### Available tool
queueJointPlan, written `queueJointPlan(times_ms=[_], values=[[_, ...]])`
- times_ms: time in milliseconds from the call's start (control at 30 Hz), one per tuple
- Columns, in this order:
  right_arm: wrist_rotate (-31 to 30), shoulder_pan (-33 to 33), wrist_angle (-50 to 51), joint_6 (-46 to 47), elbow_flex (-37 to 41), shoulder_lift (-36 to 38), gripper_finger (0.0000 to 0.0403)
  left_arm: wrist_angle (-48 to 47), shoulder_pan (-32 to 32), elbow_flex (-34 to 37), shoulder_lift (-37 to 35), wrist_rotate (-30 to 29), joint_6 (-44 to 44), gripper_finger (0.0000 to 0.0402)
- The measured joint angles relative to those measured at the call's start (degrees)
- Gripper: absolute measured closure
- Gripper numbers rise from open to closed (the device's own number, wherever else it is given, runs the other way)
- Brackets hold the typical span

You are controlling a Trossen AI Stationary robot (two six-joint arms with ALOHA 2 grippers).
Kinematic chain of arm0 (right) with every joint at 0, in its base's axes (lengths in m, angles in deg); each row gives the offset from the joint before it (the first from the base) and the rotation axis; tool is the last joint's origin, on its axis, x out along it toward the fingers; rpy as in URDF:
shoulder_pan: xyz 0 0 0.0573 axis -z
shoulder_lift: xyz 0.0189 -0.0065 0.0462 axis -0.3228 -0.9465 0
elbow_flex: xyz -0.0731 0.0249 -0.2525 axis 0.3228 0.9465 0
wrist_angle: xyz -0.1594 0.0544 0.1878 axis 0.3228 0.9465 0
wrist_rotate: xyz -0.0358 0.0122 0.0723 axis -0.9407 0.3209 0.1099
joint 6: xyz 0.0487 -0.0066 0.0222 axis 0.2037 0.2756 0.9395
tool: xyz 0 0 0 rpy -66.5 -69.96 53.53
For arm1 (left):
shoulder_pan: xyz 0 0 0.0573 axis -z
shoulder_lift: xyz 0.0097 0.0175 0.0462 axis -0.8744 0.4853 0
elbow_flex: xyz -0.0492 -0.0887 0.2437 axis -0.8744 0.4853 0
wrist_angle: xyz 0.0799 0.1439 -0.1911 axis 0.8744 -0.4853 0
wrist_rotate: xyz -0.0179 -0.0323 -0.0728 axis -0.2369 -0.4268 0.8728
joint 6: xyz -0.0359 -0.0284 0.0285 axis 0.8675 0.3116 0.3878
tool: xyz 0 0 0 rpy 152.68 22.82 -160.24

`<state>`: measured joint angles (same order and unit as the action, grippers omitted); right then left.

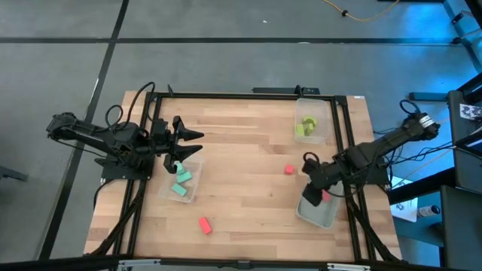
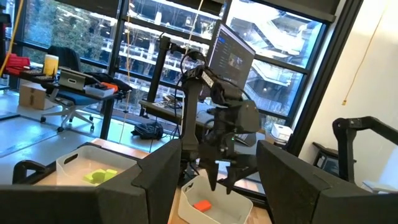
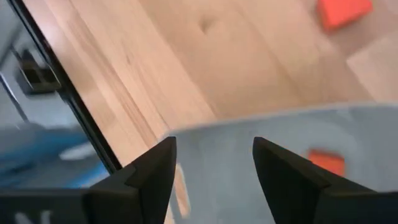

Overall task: Sort & place blocks by color
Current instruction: Put the top orange block into the gray bin

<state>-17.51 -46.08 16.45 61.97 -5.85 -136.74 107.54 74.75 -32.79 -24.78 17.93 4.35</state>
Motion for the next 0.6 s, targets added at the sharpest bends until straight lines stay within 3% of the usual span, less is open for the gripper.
queueJointPlan(times_ms=[133,333,467,600], values=[[-1.1,3.3,-5.6,0.7,1.9,0.0,0.0172,0.0,0.0,0.0,0.0,0.0,0.0,0.0199],[-2.5,9.3,-10.1,1.6,4.5,-0.1,0.0106,0.0,0.0,0.0,0.0,0.0,0.0,0.0199],[-2.2,13.4,-9.9,-5.3,4.5,-0.1,0.0065,0.0,0.0,0.0,0.0,0.0,0.0,0.0199],[1.9,16.3,-9.1,-16.5,4.5,-2.5,0.0051,0.2,0.0,0.0,0.0,0.0,0.1,0.0199]])
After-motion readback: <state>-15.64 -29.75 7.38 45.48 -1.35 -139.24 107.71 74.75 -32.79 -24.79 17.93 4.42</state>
